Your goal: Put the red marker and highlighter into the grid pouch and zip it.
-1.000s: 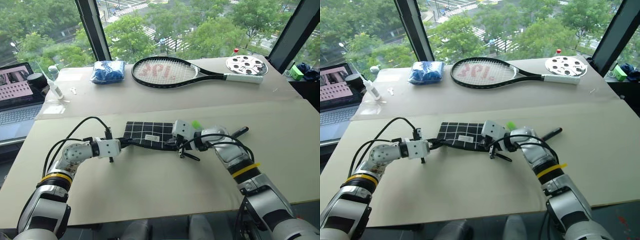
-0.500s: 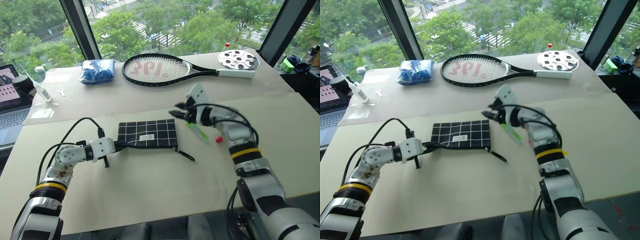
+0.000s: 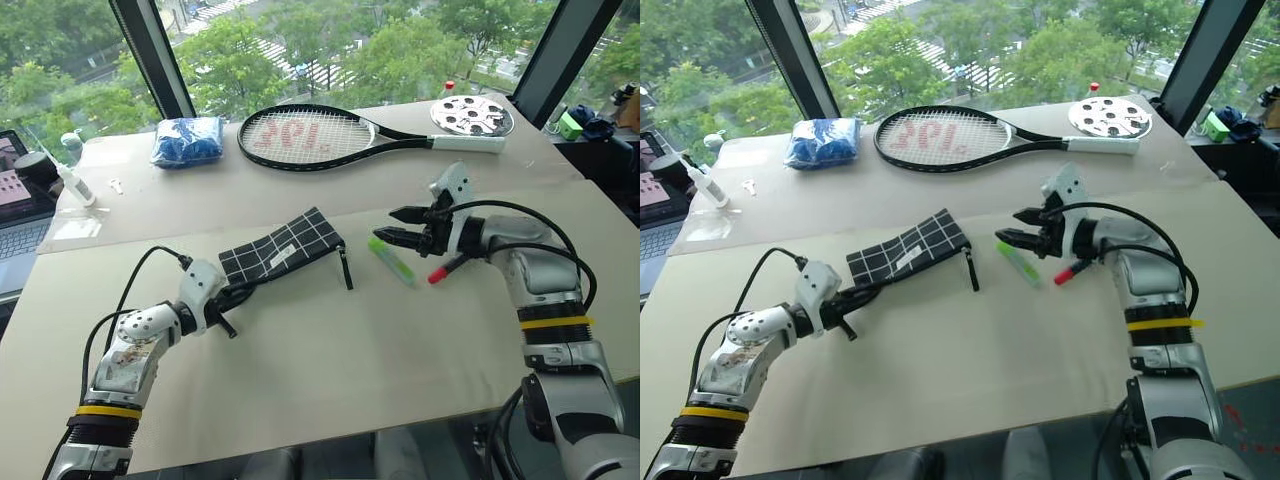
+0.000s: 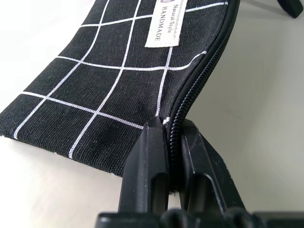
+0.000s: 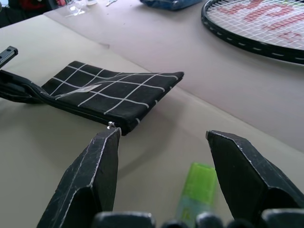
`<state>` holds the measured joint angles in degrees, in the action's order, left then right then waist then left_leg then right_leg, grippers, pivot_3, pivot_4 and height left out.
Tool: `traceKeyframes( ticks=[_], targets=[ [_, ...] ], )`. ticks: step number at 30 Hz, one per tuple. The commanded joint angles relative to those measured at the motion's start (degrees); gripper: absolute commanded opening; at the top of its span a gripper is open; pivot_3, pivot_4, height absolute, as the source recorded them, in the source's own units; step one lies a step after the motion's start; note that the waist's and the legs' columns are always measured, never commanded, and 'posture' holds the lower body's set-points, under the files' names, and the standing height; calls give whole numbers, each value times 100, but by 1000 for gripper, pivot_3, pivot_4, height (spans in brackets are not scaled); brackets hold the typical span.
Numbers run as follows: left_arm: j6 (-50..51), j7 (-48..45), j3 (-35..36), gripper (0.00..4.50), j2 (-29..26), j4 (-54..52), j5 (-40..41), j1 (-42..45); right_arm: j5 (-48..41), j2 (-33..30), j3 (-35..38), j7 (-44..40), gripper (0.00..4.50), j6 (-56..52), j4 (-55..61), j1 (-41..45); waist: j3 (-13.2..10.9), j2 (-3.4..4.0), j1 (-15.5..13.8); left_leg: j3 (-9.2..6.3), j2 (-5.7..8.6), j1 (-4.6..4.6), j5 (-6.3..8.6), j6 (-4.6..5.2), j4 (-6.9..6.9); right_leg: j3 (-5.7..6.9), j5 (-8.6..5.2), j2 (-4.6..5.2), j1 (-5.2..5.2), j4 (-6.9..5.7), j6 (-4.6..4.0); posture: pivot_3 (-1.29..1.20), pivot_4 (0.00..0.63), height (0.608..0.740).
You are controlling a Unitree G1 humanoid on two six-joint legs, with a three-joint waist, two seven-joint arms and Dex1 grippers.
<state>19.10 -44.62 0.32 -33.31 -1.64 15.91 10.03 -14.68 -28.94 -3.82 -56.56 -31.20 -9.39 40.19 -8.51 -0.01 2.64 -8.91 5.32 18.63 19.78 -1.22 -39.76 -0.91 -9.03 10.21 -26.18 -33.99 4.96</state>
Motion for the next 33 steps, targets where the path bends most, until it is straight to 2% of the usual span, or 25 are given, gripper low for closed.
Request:
traceKeyframes(
  ticks=[1, 5, 15, 29, 33],
  targets=[
    [599, 155, 24, 0, 12, -357, 131, 95, 49, 212, -261, 158, 3216, 41, 362, -146, -1, -1, -22, 0, 1, 0, 0, 0, -1, 0, 1, 0, 0, 0, -1, 0, 150, 740],
    [1064, 295, 136, 0, 113, -515, 309, 263, 239, 321, -528, 384, 3216, 69, 403, -289, -2, -3, -62, 0, 4, 2, 0, 0, -6, 0, 4, 1, 1, 1, 0, 0, 150, 740],
    [1534, 386, 233, 0, 117, -862, 552, 339, 208, 271, -258, 635, 3216, 131, 68, -13, -4, -7, -54, 0, 3, 4, 0, -2, -7, 1, 6, 0, 0, 5, -1, 0, 150, 740],
    [1694, 533, 228, 0, 279, -1019, 639, 413, 378, 922, -458, 1308, 3216, 84, -139, -370, -5, -9, -48, 0, 2, 6, 0, -2, -8, 0, 7, 1, -1, 5, -2, 0, 150, 740],
    [1698, 557, 221, 0, 287, -1026, 655, 417, 367, 1047, -335, 1461, 2242, 199, -350, -232, -5, -9, -38, 0, 2, 6, 0, -3, -9, 0, 8, 0, -2, 4, -3, 0, 150, 740]
  ],
)
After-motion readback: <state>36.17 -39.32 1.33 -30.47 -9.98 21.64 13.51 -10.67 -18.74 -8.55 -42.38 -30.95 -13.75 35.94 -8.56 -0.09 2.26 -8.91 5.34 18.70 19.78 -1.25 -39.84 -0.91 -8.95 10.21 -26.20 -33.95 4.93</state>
